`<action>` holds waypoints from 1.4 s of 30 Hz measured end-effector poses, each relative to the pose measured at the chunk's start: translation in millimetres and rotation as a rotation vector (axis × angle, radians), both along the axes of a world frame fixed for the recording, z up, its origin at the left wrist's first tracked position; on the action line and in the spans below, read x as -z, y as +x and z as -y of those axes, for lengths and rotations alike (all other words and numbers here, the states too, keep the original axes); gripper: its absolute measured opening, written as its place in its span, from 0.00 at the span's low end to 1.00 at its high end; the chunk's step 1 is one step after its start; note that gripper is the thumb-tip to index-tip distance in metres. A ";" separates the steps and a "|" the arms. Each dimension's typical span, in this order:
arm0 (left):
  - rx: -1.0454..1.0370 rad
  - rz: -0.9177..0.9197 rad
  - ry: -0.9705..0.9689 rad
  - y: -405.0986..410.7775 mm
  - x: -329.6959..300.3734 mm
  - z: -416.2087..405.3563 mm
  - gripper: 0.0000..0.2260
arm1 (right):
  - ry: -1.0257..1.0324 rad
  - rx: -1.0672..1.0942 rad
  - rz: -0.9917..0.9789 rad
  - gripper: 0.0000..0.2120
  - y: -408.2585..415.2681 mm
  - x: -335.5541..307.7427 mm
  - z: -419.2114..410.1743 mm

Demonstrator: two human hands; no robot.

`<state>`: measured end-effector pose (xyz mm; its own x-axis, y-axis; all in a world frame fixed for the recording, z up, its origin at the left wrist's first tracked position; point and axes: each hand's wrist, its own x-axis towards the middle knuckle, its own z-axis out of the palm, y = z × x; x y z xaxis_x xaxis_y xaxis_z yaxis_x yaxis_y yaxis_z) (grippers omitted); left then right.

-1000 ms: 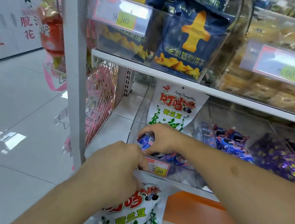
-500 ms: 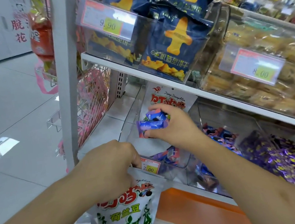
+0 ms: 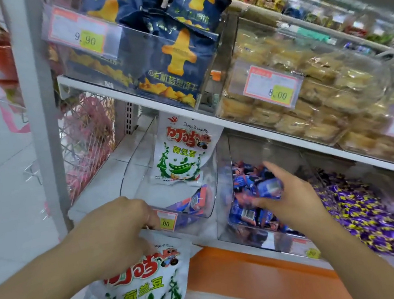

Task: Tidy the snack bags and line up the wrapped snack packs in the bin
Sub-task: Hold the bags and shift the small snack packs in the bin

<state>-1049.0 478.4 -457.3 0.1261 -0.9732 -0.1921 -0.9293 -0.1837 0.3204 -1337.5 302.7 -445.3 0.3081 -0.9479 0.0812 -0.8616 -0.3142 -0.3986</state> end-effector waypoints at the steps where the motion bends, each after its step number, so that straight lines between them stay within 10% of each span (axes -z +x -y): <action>1: -0.004 -0.009 0.004 -0.6 -0.4 0.2 0.12 | 0.002 -0.004 -0.033 0.46 -0.7 1.3 2.4; 10: -0.044 -0.010 0.034 3.4 2.3 4.5 0.16 | -0.249 -0.445 0.014 0.23 60.5 -13.0 -7.1; 15: -0.008 0.002 0.038 5.9 1.0 2.7 0.14 | -0.083 -0.701 -0.326 0.22 129.4 -1.0 4.7; 26: 0.044 0.011 0.071 14.1 -6.1 5.7 0.13 | 0.246 -0.803 -0.621 0.21 156.4 13.2 32.5; 42: 0.044 0.002 -0.004 18.7 0.8 -2.6 0.17 | -0.005 -0.811 -0.667 0.12 159.9 20.7 22.7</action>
<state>-1030.3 481.0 -458.1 0.0835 -0.9787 -0.1876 -0.9371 -0.1412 0.3193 -1177.6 280.0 -466.1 0.8342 -0.4378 -0.3353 -0.4370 -0.8957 0.0822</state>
